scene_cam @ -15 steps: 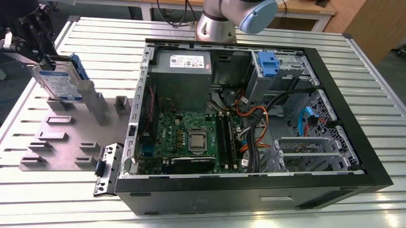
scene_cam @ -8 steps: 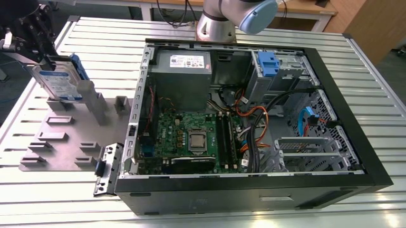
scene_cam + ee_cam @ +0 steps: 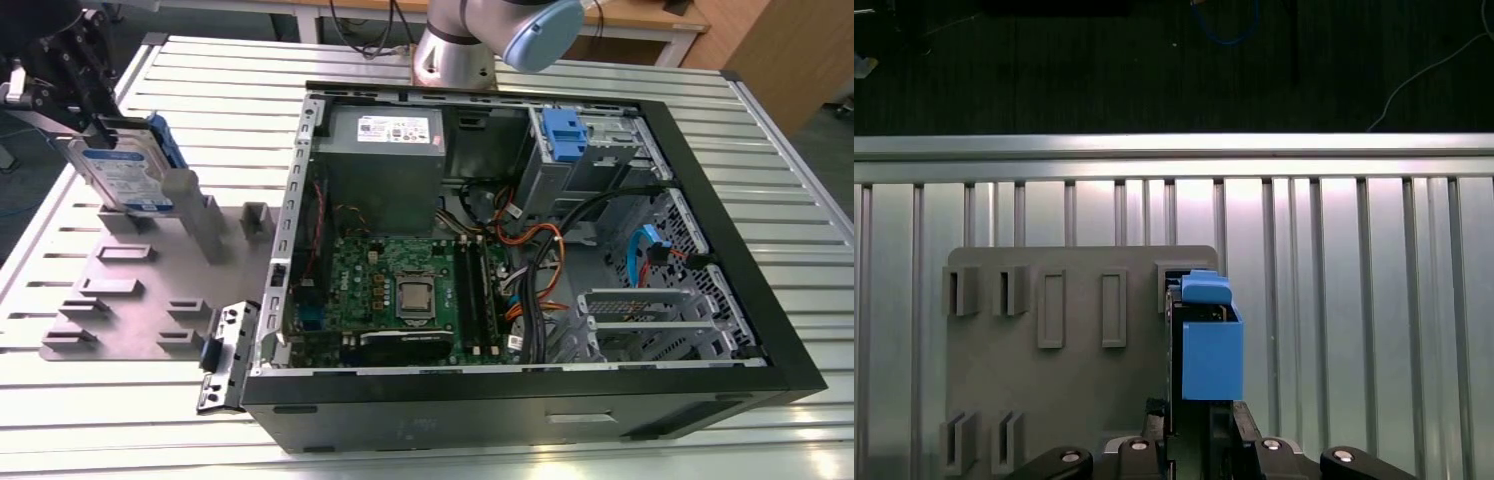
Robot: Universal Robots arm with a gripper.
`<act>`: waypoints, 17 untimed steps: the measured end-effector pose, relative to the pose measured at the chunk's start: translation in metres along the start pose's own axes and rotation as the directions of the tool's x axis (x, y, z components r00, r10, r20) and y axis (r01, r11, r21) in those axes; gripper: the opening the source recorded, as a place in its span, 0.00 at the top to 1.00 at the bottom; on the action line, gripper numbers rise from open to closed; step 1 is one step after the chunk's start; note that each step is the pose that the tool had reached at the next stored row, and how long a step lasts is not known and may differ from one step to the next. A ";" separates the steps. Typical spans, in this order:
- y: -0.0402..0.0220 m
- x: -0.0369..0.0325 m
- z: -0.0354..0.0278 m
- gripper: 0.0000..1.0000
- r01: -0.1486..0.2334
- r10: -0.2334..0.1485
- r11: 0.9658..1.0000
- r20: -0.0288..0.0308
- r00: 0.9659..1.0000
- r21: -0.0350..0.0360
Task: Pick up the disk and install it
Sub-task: 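Pick up the disk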
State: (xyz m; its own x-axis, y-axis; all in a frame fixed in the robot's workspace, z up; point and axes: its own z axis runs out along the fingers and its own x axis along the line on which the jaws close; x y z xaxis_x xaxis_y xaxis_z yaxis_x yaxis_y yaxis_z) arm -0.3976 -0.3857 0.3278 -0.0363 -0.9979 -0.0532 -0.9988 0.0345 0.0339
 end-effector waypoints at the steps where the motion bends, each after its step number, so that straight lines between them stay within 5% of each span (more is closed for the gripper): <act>1: 0.0000 0.0000 -0.0004 0.65 0.000 0.000 1.000 0.000 1.000 0.000; 8: 0.0004 -0.0007 -0.0127 0.65 0.000 0.000 1.000 0.000 1.000 0.000; 17: 0.0015 -0.0024 -0.0443 0.65 0.000 0.000 1.000 -0.001 1.000 0.000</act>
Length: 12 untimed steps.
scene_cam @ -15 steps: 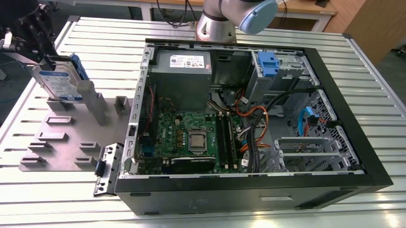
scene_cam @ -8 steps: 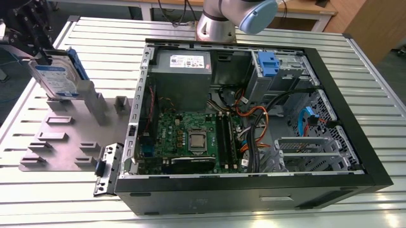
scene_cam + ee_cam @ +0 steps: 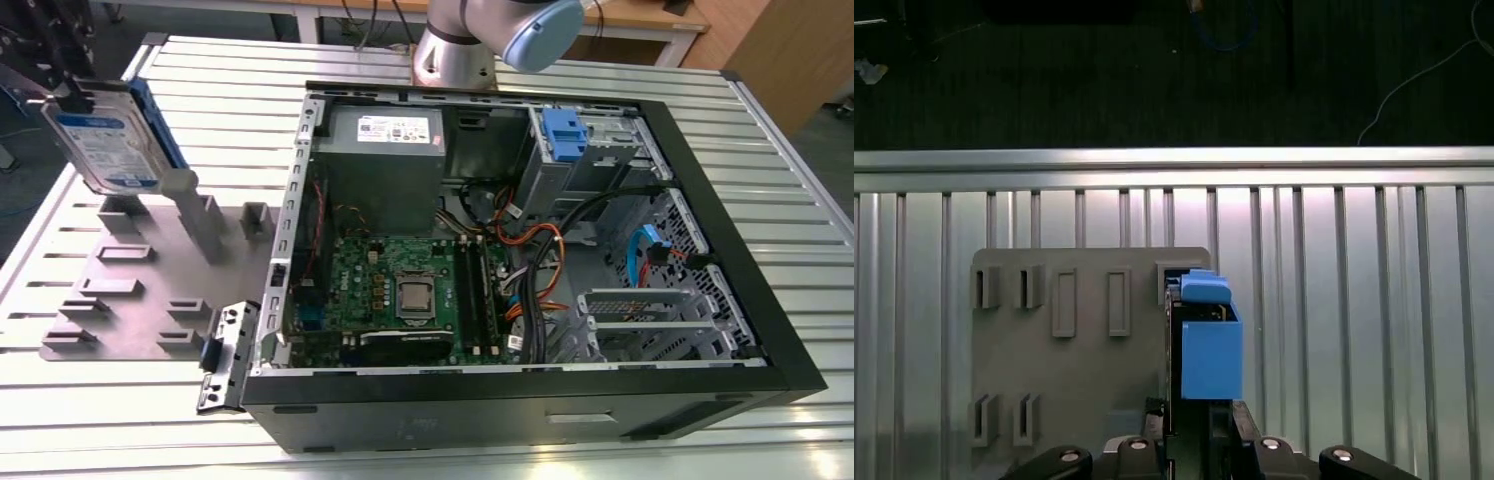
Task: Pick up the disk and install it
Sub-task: 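Pick up the disk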
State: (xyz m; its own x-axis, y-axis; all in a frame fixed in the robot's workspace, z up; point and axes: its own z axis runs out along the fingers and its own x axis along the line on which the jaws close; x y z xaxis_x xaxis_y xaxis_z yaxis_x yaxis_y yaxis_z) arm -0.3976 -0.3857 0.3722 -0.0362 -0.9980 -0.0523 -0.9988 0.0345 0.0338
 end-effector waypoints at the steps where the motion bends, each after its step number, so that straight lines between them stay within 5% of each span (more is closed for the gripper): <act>1: 0.0001 -0.0002 -0.0041 0.65 0.000 0.000 1.000 0.000 1.000 0.000; 12: 0.0016 -0.0025 -0.0470 0.65 0.000 0.000 1.000 0.000 1.000 0.000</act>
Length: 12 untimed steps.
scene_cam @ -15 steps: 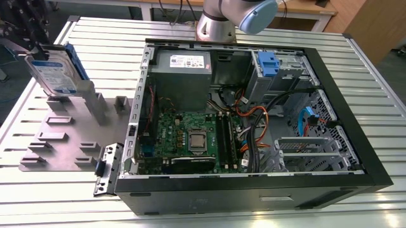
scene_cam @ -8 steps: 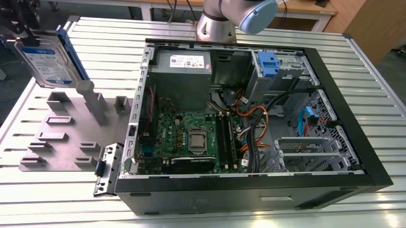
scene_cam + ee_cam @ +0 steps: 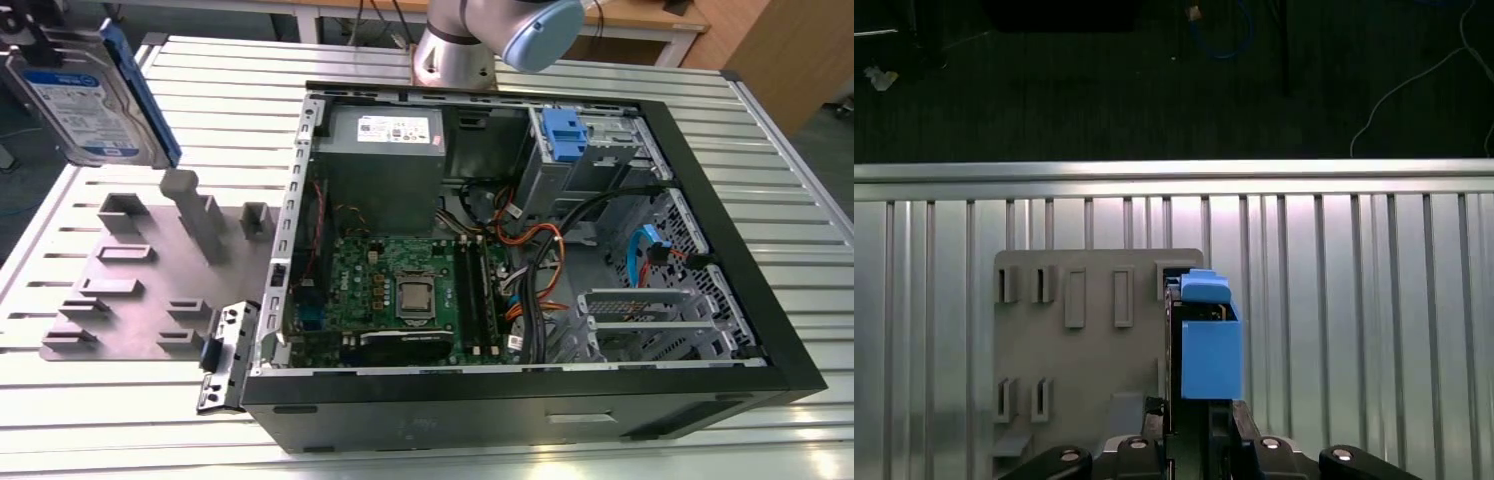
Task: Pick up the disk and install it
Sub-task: 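Pick up the disk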
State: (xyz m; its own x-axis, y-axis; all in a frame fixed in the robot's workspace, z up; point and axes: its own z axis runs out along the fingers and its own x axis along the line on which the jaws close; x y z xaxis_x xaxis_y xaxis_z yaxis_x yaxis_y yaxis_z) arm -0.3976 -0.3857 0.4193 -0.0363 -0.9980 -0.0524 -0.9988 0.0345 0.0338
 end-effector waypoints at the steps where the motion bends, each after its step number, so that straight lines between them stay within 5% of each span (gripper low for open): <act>1: 0.0001 -0.0002 -0.0030 0.65 0.000 0.000 1.000 0.000 1.000 0.000; 12: 0.0016 -0.0024 -0.0468 0.65 0.000 0.000 1.000 0.000 1.000 0.000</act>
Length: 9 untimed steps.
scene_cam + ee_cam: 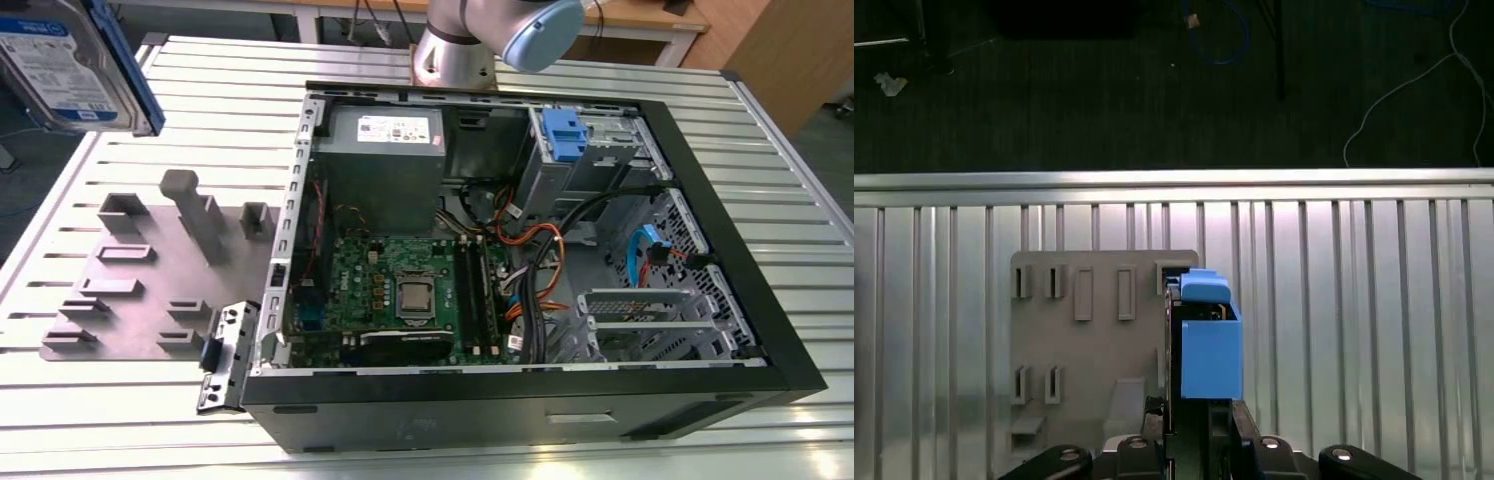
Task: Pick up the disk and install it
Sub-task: 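Pick up the disk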
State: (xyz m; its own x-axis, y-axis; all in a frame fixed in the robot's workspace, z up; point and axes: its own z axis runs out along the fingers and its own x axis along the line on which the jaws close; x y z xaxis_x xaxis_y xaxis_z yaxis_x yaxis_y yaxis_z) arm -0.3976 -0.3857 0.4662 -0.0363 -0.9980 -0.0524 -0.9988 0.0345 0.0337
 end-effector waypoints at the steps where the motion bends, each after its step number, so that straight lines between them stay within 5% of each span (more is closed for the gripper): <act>1: 0.0002 -0.0002 -0.0045 0.65 0.000 0.000 1.000 0.000 1.000 0.000; 5: 0.0006 -0.0010 -0.0191 0.65 0.000 0.000 1.000 0.000 1.000 0.000; 9: 0.0007 -0.0011 -0.0210 0.65 0.000 0.000 1.000 0.000 1.000 0.000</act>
State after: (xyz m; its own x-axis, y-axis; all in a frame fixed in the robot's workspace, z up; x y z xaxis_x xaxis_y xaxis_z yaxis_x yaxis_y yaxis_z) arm -0.3976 -0.3857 0.4872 -0.0362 -0.9980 -0.0524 -0.9988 0.0345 0.0337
